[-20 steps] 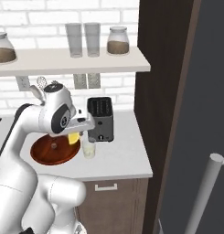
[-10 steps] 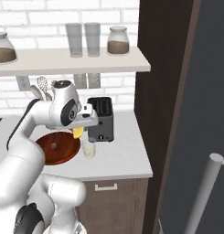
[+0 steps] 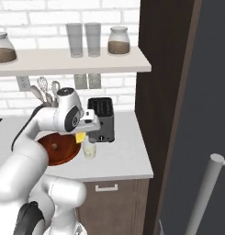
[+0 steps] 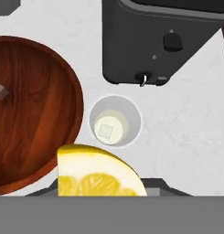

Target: Grab a lemon wedge from the fridge and one ice cube from the ice bowl, and put them in the glass of lemonade.

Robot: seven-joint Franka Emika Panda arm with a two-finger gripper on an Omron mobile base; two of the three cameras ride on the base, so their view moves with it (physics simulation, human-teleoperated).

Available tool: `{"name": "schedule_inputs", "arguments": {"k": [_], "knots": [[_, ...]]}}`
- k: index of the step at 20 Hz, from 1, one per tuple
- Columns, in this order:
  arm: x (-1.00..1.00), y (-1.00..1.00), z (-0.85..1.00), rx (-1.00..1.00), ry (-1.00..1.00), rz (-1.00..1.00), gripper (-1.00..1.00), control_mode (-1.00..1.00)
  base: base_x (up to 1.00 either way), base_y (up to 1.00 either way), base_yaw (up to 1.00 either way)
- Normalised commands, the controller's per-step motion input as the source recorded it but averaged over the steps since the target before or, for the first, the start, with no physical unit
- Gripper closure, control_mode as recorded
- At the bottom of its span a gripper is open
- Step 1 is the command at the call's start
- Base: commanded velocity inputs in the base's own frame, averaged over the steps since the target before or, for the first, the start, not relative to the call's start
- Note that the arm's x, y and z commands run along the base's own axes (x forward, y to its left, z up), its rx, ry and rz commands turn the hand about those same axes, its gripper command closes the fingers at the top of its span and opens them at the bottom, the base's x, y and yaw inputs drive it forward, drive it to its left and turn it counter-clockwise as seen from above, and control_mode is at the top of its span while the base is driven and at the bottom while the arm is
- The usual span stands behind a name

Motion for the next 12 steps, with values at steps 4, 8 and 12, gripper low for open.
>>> {"name": "schedule_inputs", "arguments": {"k": [4, 8, 12], "knots": [[0.65, 0.00, 0.00, 0.00, 0.02, 0.00, 1.00, -1.00, 0.00, 0.00, 0.00], [0.24, -0.05, 0.00, 0.00, 0.01, 0.00, 1.00, -1.00, 0.00, 0.00, 0.00], [0.00, 0.00, -0.13, 0.00, 0.05, 0.00, 1.00, -1.00, 0.00, 0.00, 0.00]]}}
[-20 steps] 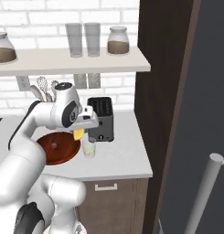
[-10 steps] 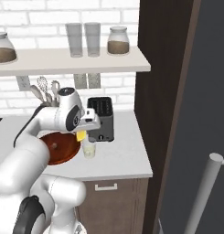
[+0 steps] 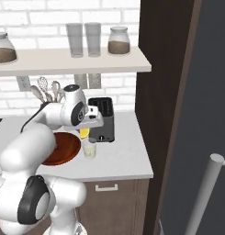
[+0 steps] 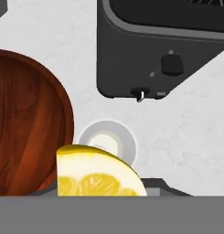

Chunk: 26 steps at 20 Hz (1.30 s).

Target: Grab a lemon wedge from the fridge and one ice cube from the ice bowl, and put them in the glass of lemonade.

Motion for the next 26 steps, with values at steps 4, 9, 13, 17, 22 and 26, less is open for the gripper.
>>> {"name": "schedule_inputs", "arguments": {"k": [4, 9, 13, 17, 22, 26], "knots": [[0.00, 0.00, -0.07, 0.00, 0.03, 0.00, 1.00, -1.00, 0.00, 0.00, 0.00], [0.13, 0.00, 0.00, 0.00, 0.04, 0.00, 1.00, -1.00, 0.00, 0.00, 0.00], [0.34, 0.00, 0.00, 0.00, 0.04, 0.00, 1.00, -1.00, 0.00, 0.00, 0.00], [0.07, 0.00, 0.00, 0.00, 0.00, 0.00, 1.00, -1.00, 0.00, 0.00, 0.00], [0.06, 0.00, -0.01, 0.00, 0.00, 0.00, 1.00, -1.00, 0.00, 0.00, 0.00], [0.00, 0.00, -0.07, 0.00, 0.00, 0.00, 1.00, -1.00, 0.00, 0.00, 0.00]]}}
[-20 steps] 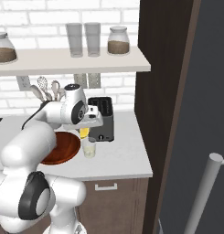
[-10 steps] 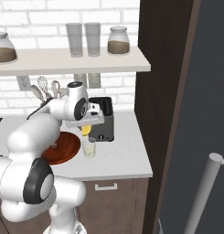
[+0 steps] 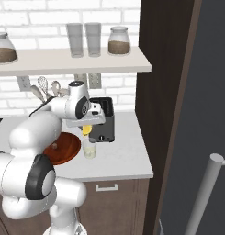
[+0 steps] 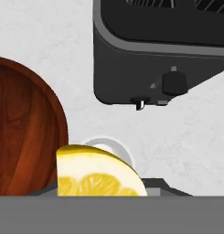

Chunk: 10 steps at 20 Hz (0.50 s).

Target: Grab a lemon wedge from the fridge and one ice cube from the ice bowl, and put them in the glass of lemonade.

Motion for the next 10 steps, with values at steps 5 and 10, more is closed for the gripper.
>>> {"name": "schedule_inputs", "arguments": {"k": [5, 10], "knots": [[0.05, 0.00, -0.33, 0.00, 0.00, 0.00, 1.00, -1.00, 0.00, 0.00, 0.00], [0.01, 0.00, -0.17, 0.00, 0.00, 0.00, 1.00, -1.00, 0.00, 0.00, 0.00]]}}
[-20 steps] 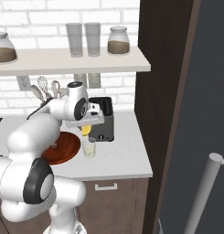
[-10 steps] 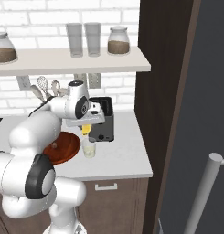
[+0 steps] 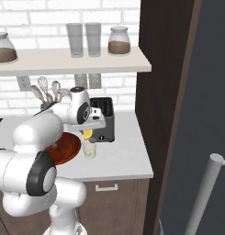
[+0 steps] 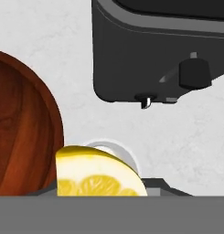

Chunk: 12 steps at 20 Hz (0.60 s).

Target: Grab a lemon wedge from the fridge and one ice cube from the ice bowl, and put them in the glass of lemonade.

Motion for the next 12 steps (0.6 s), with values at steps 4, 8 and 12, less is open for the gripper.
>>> {"name": "schedule_inputs", "arguments": {"k": [4, 8, 12], "knots": [[0.11, 0.00, -0.02, 0.00, 0.00, 0.00, 1.00, -1.00, 0.00, 0.00, 0.00], [0.08, 0.00, 0.00, 0.00, 0.00, 0.00, 1.00, -1.00, 0.00, 0.00, 0.00], [0.00, 0.00, 0.00, 0.00, 0.00, 0.00, 1.00, -1.00, 0.00, 0.00, 0.00]]}}
